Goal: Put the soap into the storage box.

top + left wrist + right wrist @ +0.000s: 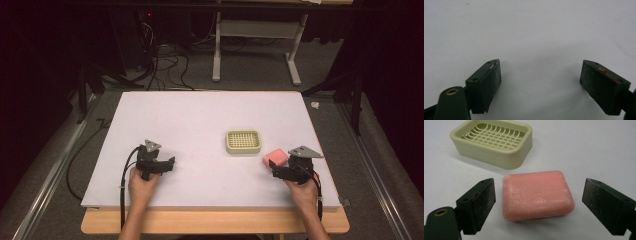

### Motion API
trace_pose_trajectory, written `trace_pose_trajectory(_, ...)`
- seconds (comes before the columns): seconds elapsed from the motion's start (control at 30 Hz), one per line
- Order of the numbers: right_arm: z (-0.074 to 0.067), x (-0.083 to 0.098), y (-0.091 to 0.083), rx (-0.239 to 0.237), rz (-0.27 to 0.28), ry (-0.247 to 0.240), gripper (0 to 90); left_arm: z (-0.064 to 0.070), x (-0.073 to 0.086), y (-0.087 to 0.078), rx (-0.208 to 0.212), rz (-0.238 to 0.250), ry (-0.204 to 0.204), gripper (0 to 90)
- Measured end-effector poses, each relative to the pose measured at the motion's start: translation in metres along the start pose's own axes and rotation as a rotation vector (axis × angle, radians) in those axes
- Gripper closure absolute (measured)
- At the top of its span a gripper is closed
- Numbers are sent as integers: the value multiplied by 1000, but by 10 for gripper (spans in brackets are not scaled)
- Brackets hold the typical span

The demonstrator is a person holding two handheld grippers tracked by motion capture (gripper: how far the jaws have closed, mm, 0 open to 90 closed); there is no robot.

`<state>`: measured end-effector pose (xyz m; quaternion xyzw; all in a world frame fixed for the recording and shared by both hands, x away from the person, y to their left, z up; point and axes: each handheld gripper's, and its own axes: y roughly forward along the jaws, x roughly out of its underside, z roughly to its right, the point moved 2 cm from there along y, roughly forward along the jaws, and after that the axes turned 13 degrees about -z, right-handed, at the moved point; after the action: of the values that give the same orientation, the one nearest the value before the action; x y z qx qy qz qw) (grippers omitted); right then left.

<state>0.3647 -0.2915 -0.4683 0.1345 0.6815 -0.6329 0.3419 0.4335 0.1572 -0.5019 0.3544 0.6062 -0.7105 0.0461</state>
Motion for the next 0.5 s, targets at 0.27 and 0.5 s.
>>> trace_pose_trajectory(0.27, 1, -7, 5, -1, -20, -3, 118, 0, 0, 0, 0, 0, 0, 178)
trace_pose_trajectory(0.5, 0, -11, 10, -10, -33, -4, 113, 0, 0, 0, 0, 0, 0, 177)
